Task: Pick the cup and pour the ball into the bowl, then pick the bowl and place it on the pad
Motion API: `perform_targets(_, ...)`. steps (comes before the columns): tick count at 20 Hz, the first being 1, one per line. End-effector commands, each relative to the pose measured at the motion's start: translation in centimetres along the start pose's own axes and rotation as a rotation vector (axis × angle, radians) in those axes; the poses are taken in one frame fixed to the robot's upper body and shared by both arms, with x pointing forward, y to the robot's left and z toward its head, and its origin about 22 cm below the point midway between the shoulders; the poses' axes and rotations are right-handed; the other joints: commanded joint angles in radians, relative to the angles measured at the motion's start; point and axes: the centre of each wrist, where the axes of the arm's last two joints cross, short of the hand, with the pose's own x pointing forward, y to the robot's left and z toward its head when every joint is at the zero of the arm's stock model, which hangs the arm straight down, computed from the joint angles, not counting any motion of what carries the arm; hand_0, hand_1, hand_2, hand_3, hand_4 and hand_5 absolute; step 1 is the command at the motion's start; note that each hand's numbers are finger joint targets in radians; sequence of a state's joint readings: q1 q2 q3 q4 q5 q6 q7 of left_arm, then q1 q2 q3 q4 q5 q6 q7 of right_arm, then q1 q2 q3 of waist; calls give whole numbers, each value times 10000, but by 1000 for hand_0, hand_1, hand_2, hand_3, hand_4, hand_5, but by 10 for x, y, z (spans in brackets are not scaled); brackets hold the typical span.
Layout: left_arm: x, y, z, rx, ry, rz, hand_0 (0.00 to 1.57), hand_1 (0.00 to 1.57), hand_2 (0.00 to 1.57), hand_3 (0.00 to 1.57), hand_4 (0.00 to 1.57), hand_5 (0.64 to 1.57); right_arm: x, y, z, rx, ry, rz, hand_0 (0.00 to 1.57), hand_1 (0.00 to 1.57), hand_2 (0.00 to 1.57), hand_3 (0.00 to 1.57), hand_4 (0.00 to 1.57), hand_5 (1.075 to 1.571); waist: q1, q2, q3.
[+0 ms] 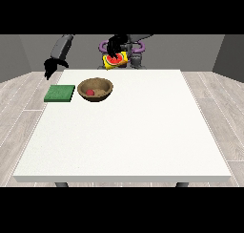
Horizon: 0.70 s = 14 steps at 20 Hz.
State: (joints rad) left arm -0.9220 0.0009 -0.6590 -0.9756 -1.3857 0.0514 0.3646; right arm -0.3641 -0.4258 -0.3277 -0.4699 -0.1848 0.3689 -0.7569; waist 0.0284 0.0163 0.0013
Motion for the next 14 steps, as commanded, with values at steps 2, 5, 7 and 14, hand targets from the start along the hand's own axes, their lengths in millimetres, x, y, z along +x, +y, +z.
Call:
perform_targets(2, -11, -14, 4, -636, -1011, -1839, 378, 378, 1571, 1571, 963, 1571, 7, 0, -8, 540, -88, -269, 0, 0, 150, 283, 430, 1529, -285, 11, -6)
perform_targets(5, -4, -17, 5, -682, -1127, -2202, 1340, 1340, 1571, 1571, 1151, 1533, 10, 8, -17, 758, -533, -483, 0, 0, 0, 282, 416, 1530, -490, 151, -8)
perform_targets(7, -17, 2, -1, -773, -1531, -1929, 1462, 1462, 1571, 1571, 1134, 1538, 3, -1, -1, 601, 148, -295, 0, 0, 221, 331, 427, 1526, -205, -454, -8)
perform_targets(14, -58, 25, -3, 680, -253, 64, 211, 211, 1571, 1571, 1021, 1569, 2, -10, 4, -48, 657, -795, 0, 0, 297, 246, 729, 1554, 809, 59, -11)
